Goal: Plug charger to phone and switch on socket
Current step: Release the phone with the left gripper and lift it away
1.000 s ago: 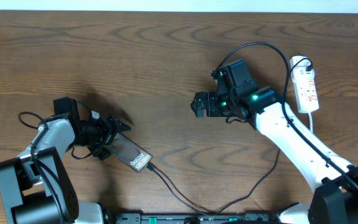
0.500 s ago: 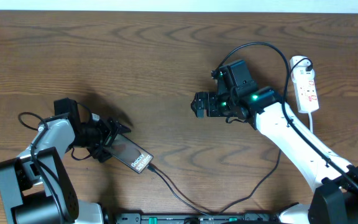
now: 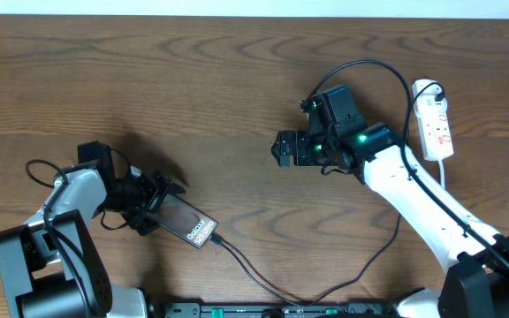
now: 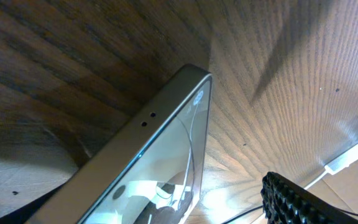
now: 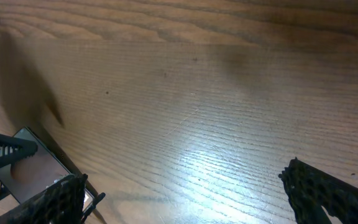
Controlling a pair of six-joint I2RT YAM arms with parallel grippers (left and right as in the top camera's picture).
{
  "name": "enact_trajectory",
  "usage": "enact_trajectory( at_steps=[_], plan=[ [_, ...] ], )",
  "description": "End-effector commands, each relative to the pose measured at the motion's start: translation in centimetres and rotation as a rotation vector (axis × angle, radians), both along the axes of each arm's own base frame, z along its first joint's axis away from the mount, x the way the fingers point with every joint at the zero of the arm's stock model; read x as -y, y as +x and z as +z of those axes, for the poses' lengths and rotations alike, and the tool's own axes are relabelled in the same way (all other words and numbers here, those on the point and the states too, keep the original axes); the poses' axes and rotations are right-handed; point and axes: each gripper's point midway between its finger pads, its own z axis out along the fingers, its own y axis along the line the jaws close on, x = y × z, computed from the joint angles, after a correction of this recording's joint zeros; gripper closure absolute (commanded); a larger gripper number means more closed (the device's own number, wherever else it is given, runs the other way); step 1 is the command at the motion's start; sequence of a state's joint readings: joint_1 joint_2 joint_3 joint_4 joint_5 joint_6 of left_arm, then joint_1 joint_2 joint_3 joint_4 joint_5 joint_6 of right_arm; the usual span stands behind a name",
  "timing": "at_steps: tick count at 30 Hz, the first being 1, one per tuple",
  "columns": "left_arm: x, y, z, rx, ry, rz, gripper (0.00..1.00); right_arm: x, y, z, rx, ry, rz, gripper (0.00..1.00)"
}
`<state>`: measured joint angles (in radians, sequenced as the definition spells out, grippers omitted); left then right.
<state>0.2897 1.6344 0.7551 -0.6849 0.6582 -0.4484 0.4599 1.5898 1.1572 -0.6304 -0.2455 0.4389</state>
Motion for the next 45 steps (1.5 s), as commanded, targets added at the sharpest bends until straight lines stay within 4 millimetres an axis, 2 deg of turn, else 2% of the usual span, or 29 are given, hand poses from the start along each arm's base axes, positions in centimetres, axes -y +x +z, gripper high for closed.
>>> enact_trajectory(
  at_steps=[1, 7, 17, 23, 28, 34, 40, 45],
  plan=[
    [-2.2, -2.3, -2.7, -0.101, 0.162, -0.034, 0.15, -0.2, 0.2, 0.9, 0.031, 0.002, 0.01, 0.01],
    [-3.0, -2.8, -3.1, -0.125, 0.217, -0.041, 0.15, -0.2, 0.2, 0.9, 0.031, 0.002, 0.01, 0.01],
    [-3.1, -2.6, -3.1, -0.118, 0.221, -0.041, 0.14, -0.2, 0.2, 0.9, 0.031, 0.002, 0.01, 0.01],
    [-3.5, -1.5, -3.0, -0.056, 0.241, -0.073, 0.14, -0.2, 0.2, 0.9, 0.032, -0.001, 0.009, 0.01],
    [-4.0, 0.1, -1.9, 0.024, 0.263, -0.121, 0.14, -0.1, 0.3, 0.9, 0.033, -0.002, 0.008, 0.01],
    [-4.6, 2.2, 1.3, 0.187, 0.322, -0.164, 0.14, -0.1, 0.3, 0.9, 0.035, -0.007, 0.005, 0.01],
    [-4.8, 3.5, 7.0, 0.445, 0.428, -0.247, 0.14, -0.1, 0.3, 0.9, 0.036, -0.006, 0.005, 0.01],
    [-2.9, 3.8, 12.0, 0.691, 0.522, -0.388, 0.14, -0.1, 0.3, 0.9, 0.036, -0.006, 0.005, 0.01]
  ],
)
